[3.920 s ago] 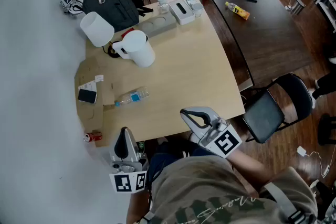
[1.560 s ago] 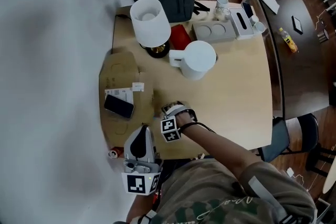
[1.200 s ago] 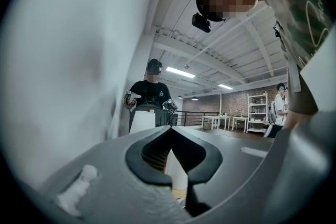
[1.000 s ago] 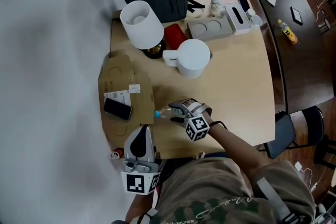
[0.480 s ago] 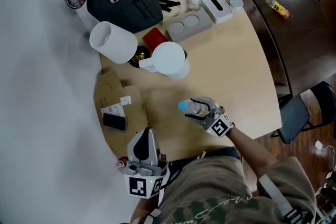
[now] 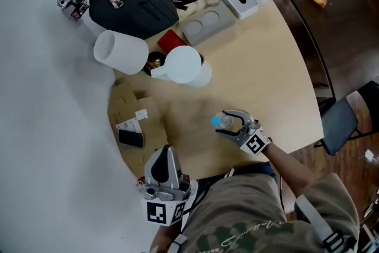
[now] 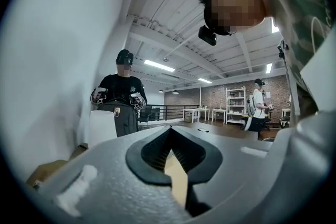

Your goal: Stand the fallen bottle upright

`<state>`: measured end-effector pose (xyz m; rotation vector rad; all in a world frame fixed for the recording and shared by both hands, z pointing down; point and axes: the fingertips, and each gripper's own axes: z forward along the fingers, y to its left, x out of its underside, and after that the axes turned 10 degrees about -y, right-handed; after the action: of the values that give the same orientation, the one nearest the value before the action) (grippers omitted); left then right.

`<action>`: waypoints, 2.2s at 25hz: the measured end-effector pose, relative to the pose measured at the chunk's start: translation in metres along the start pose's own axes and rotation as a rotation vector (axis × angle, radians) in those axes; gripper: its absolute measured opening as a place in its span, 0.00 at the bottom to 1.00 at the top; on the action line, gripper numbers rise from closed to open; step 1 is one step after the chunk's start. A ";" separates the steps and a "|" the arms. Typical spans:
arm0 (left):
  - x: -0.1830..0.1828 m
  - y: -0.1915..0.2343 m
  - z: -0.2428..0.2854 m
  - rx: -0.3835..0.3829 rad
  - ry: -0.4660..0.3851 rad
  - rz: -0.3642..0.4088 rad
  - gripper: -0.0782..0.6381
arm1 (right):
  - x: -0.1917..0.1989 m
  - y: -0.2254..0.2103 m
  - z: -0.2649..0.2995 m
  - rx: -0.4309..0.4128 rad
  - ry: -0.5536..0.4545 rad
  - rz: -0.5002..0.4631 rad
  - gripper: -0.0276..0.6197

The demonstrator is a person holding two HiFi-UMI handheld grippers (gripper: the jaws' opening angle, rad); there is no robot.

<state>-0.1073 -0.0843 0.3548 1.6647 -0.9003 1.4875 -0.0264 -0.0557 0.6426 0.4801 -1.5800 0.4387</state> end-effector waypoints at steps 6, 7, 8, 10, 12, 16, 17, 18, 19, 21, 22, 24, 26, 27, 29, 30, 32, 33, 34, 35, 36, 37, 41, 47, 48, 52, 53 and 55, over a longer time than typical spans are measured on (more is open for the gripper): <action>0.002 -0.007 0.003 0.016 -0.023 -0.032 0.12 | 0.006 0.007 -0.008 -0.020 0.064 -0.003 0.59; 0.001 -0.007 0.002 0.018 -0.034 -0.037 0.12 | 0.002 0.008 -0.010 -0.022 0.068 -0.008 0.59; 0.000 -0.007 0.001 0.019 -0.041 -0.044 0.11 | -0.002 0.009 -0.011 -0.024 0.070 -0.011 0.59; -0.001 -0.006 -0.003 0.020 -0.050 -0.062 0.12 | -0.015 0.010 -0.014 -0.019 0.068 -0.017 0.59; -0.002 -0.003 -0.006 0.018 -0.066 -0.080 0.12 | -0.029 0.009 -0.019 -0.012 0.072 -0.031 0.59; -0.007 0.005 -0.016 0.010 -0.104 -0.111 0.12 | -0.070 0.011 -0.032 0.011 0.081 -0.064 0.58; -0.009 0.009 -0.021 0.008 -0.114 -0.112 0.12 | -0.087 0.013 -0.033 0.033 0.068 -0.053 0.56; -0.010 0.012 -0.026 0.004 -0.125 -0.111 0.11 | -0.108 0.015 -0.031 0.071 0.026 -0.021 0.54; -0.011 0.017 -0.031 -0.002 -0.135 -0.110 0.11 | -0.134 0.017 -0.028 0.114 -0.036 0.022 0.52; -0.010 0.026 -0.045 -0.022 -0.150 -0.116 0.12 | -0.176 0.024 -0.019 0.162 -0.114 0.060 0.48; -0.009 0.029 -0.054 -0.035 -0.149 -0.129 0.12 | -0.191 0.028 -0.016 0.178 -0.128 0.052 0.46; -0.001 0.031 -0.073 -0.048 -0.135 -0.171 0.11 | -0.206 0.039 -0.014 0.214 -0.107 0.018 0.43; 0.009 0.023 -0.085 -0.044 -0.127 -0.204 0.11 | -0.209 0.043 -0.018 0.233 -0.059 -0.004 0.39; 0.011 0.016 -0.089 -0.041 -0.127 -0.213 0.11 | -0.212 0.043 -0.021 0.241 -0.049 0.001 0.39; 0.008 0.002 -0.100 -0.032 -0.129 -0.202 0.12 | -0.223 0.047 -0.034 0.268 -0.049 0.038 0.38; 0.004 -0.003 -0.107 -0.029 -0.135 -0.188 0.11 | -0.227 0.052 -0.042 0.280 -0.045 0.053 0.38; -0.002 -0.008 -0.120 -0.052 -0.152 -0.159 0.11 | -0.230 0.060 -0.055 0.272 -0.031 0.051 0.38; -0.003 -0.011 -0.128 -0.076 -0.154 -0.148 0.11 | -0.231 0.064 -0.060 0.254 -0.033 0.040 0.38; -0.002 -0.017 -0.137 -0.099 -0.153 -0.137 0.11 | -0.232 0.069 -0.066 0.234 -0.041 0.029 0.37; -0.001 -0.026 -0.146 -0.117 -0.148 -0.127 0.11 | -0.234 0.074 -0.074 0.215 -0.054 0.020 0.33; 0.001 -0.036 -0.153 -0.129 -0.144 -0.119 0.11 | -0.236 0.079 -0.084 0.199 -0.068 0.014 0.28; 0.002 -0.048 -0.160 -0.135 -0.141 -0.114 0.11 | -0.240 0.083 -0.093 0.186 -0.082 0.007 0.25; -0.011 -0.094 -0.173 -0.144 -0.154 -0.081 0.12 | -0.256 0.096 -0.120 0.166 -0.107 -0.005 0.25; -0.036 -0.129 -0.203 -0.111 -0.189 -0.074 0.11 | -0.273 0.127 -0.136 0.198 -0.108 -0.005 0.15; -0.038 -0.129 -0.207 -0.107 -0.195 -0.074 0.12 | -0.277 0.129 -0.135 0.208 -0.113 -0.018 0.13; -0.048 -0.131 -0.222 -0.083 -0.190 -0.065 0.11 | -0.294 0.140 -0.129 0.259 -0.133 -0.050 0.05; -0.051 -0.131 -0.224 -0.077 -0.193 -0.061 0.11 | -0.296 0.144 -0.128 0.263 -0.127 -0.056 0.05; -0.054 -0.128 -0.227 -0.078 -0.205 -0.063 0.11 | -0.298 0.150 -0.121 0.257 -0.112 -0.078 0.05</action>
<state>-0.1138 0.1785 0.3111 1.7940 -0.9920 1.2409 0.0065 0.1481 0.3545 0.7715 -1.6133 0.5664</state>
